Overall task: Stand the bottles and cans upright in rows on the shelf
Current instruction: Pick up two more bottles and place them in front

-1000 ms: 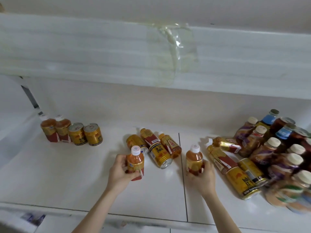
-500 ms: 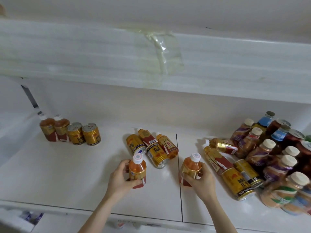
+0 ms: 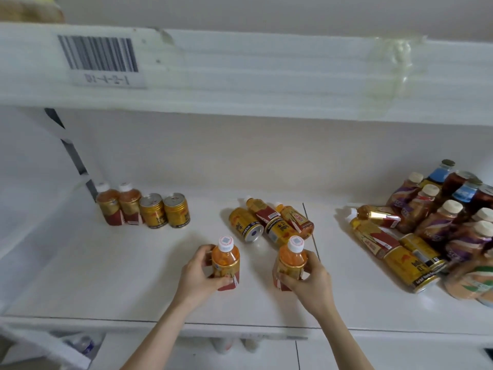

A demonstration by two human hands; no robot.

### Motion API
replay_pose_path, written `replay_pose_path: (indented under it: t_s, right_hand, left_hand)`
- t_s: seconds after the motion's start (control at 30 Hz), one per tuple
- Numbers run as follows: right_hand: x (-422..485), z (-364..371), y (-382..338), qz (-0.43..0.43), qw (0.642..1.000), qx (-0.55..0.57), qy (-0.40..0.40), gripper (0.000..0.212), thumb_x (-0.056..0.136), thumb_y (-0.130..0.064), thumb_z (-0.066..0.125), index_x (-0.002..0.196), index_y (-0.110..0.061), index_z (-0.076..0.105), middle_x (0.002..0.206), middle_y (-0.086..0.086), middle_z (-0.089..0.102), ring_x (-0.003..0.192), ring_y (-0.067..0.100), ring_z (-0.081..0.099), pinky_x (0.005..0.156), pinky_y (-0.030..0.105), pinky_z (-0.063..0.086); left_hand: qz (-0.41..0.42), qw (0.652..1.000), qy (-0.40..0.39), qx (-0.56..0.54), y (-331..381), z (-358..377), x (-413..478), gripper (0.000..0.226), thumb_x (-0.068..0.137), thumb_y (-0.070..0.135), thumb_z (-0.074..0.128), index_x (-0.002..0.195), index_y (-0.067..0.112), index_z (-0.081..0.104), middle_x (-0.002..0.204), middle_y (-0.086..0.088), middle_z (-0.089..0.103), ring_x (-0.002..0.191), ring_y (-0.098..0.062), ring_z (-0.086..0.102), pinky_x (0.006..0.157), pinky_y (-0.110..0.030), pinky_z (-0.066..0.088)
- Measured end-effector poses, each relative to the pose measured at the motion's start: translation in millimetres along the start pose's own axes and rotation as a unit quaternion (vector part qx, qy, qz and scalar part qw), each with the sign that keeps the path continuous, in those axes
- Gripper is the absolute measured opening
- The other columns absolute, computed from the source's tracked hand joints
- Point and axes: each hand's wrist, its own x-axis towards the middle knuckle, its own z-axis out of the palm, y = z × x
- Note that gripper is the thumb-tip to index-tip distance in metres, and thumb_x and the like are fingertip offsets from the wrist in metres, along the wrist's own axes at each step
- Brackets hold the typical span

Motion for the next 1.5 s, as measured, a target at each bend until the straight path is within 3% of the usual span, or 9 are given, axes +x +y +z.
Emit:
replay_pose_path:
  t_s: [0.2, 0.37, 0.53, 0.8, 0.9, 1.0, 1.13, 1.37, 1.5]
  right_hand:
    - [-26, 61, -37, 0.012, 1.0, -0.008, 0.02, 0.067, 0.061, -0.027, 0.086, 0.119, -0.027, 0.053, 0.102, -0.009, 0.065, 0.094, 0.012, 0.06, 0.067, 0.016, 0.043]
    - [-34, 105, -63, 0.009, 1.0, -0.007, 0.018, 0.06, 0.06, -0.032, 0.085, 0.111, -0.032, 0.053, 0.095, -0.016, 0.064, 0.091, 0.008, 0.061, 0.073, 0.024, 0.046]
    - [-27, 152, -87, -0.004, 1.0, 0.012, -0.01, 0.059, 0.06, -0.027, 0.085, 0.109, -0.033, 0.052, 0.094, -0.017, 0.063, 0.09, 0.007, 0.059, 0.072, 0.022, 0.044]
    - [-18, 237, -128, -0.013, 0.997, 0.007, -0.07, 0.059, 0.06, -0.028, 0.085, 0.107, -0.034, 0.051, 0.093, -0.018, 0.062, 0.09, 0.007, 0.058, 0.07, 0.019, 0.042]
    - [-16, 274, -145, -0.01, 0.997, 0.014, -0.081, 0.061, 0.06, -0.028, 0.085, 0.109, -0.034, 0.05, 0.096, -0.017, 0.062, 0.092, 0.008, 0.058, 0.073, 0.018, 0.043]
    - [-13, 307, -160, -0.004, 0.996, 0.024, -0.081, 0.06, 0.062, -0.025, 0.085, 0.112, -0.03, 0.052, 0.1, -0.013, 0.063, 0.094, 0.008, 0.059, 0.067, 0.009, 0.042]
    - [-5, 342, -178, 0.007, 0.997, 0.031, -0.07, 0.057, 0.064, -0.022, 0.085, 0.111, -0.024, 0.053, 0.1, -0.011, 0.062, 0.093, 0.01, 0.058, 0.065, 0.007, 0.041]
    - [18, 384, -188, 0.032, 0.998, 0.014, -0.054, 0.066, 0.063, -0.026, 0.084, 0.12, -0.024, 0.052, 0.106, -0.01, 0.063, 0.101, 0.017, 0.061, 0.086, 0.031, 0.051]
    - [34, 392, -193, 0.035, 0.998, 0.029, -0.053, 0.066, 0.063, -0.022, 0.086, 0.118, -0.02, 0.05, 0.103, -0.011, 0.061, 0.094, 0.012, 0.059, 0.075, 0.019, 0.045]
  left_hand:
    - [0.013, 0.999, -0.039, 0.02, -23, -63, 3, 0.066, 0.047, 0.025, 0.087, 0.105, 0.034, 0.055, 0.104, 0.013, 0.067, 0.102, -0.006, 0.061, 0.089, -0.034, 0.052]
    - [0.018, 0.999, -0.042, 0.014, -39, -101, 7, 0.065, 0.051, 0.019, 0.087, 0.106, 0.031, 0.055, 0.103, 0.011, 0.067, 0.1, -0.008, 0.061, 0.086, -0.03, 0.05]
    - [0.01, 0.999, -0.027, 0.014, -55, -138, 18, 0.066, 0.057, 0.017, 0.088, 0.111, 0.033, 0.053, 0.106, 0.013, 0.064, 0.101, -0.007, 0.059, 0.084, -0.025, 0.047]
    - [-0.028, 1.0, 0.003, -0.003, -87, -212, 38, 0.065, 0.058, 0.01, 0.087, 0.11, 0.03, 0.053, 0.101, 0.017, 0.062, 0.09, 0.011, 0.053, 0.07, -0.007, 0.039]
    - [-0.03, 1.0, 0.003, 0.0, -99, -244, 48, 0.066, 0.059, 0.009, 0.087, 0.111, 0.03, 0.052, 0.1, 0.019, 0.06, 0.091, 0.005, 0.053, 0.072, -0.01, 0.039]
    - [-0.03, 0.999, 0.001, 0.014, -114, -272, 61, 0.065, 0.06, 0.011, 0.087, 0.108, 0.033, 0.049, 0.097, 0.022, 0.056, 0.092, 0.001, 0.053, 0.078, -0.017, 0.041]
    - [-0.045, 0.999, -0.005, 0.006, -131, -297, 79, 0.063, 0.062, 0.009, 0.086, 0.106, 0.033, 0.047, 0.102, 0.013, 0.057, 0.1, -0.011, 0.052, 0.085, -0.028, 0.043]
    - [-0.057, 0.998, -0.012, -0.02, -144, -302, 110, 0.064, 0.059, 0.008, 0.086, 0.103, 0.033, 0.048, 0.103, 0.008, 0.061, 0.101, -0.014, 0.056, 0.078, -0.026, 0.044]
    - [-0.056, 0.997, -0.029, -0.032, -143, -298, 128, 0.065, 0.059, 0.009, 0.086, 0.106, 0.033, 0.049, 0.11, 0.006, 0.063, 0.104, -0.015, 0.056, 0.083, -0.03, 0.047]
